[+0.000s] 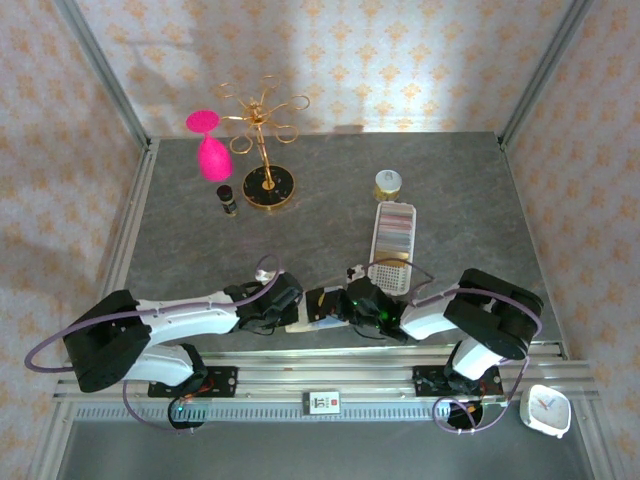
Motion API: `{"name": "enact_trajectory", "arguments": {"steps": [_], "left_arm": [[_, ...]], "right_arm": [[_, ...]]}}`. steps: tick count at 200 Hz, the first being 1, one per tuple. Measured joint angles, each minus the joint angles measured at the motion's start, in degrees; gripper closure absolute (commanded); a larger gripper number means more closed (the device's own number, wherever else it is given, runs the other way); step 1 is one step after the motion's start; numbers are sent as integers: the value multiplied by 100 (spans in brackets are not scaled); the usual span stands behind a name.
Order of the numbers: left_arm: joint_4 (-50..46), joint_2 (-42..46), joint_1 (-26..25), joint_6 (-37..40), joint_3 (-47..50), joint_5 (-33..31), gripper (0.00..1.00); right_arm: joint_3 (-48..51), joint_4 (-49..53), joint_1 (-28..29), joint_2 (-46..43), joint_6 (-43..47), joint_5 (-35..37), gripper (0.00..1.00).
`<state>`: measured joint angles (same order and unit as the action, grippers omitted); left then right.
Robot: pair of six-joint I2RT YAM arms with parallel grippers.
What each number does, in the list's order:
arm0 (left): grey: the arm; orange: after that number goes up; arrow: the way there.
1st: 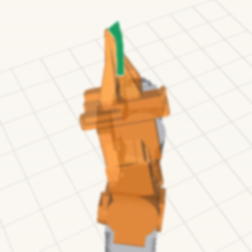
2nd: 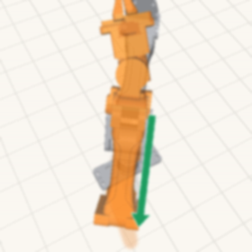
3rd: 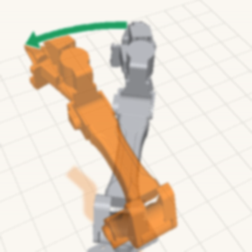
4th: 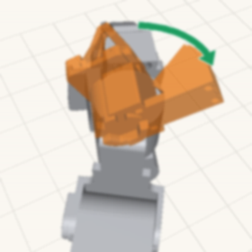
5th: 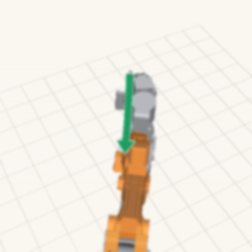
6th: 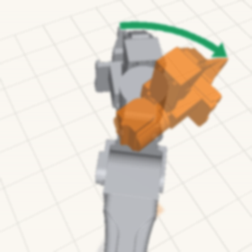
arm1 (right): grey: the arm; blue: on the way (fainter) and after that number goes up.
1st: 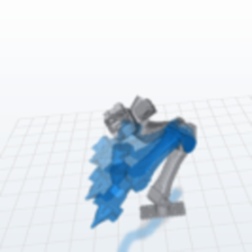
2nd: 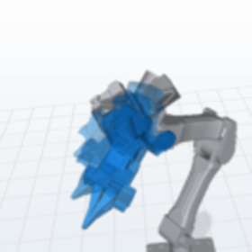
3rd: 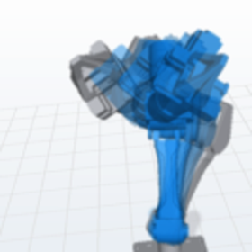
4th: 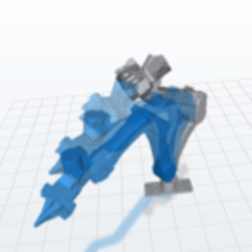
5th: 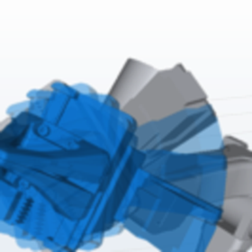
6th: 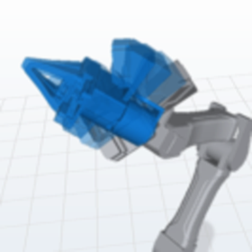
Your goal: Put the credit cards into the card holder
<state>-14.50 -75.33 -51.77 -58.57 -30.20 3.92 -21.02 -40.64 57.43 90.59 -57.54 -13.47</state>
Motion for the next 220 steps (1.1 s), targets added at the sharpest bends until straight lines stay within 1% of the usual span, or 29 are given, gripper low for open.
{"name": "enact_trajectory", "arguments": {"steps": [65,139,181,220], "left_arm": [[2,0,0,-2,4,0,82],[4,0,0,-4,4,2,82],[9,0,0,-4,4,2,81],[22,-2,0,-2,26,2,78]], "right_arm": [[-153,476,0,-85,-48,20,100],[-225,734,2,-205,39,4,100],[-223,715,4,-234,76,-70,100],[-223,586,0,-66,76,-94,100]]}}
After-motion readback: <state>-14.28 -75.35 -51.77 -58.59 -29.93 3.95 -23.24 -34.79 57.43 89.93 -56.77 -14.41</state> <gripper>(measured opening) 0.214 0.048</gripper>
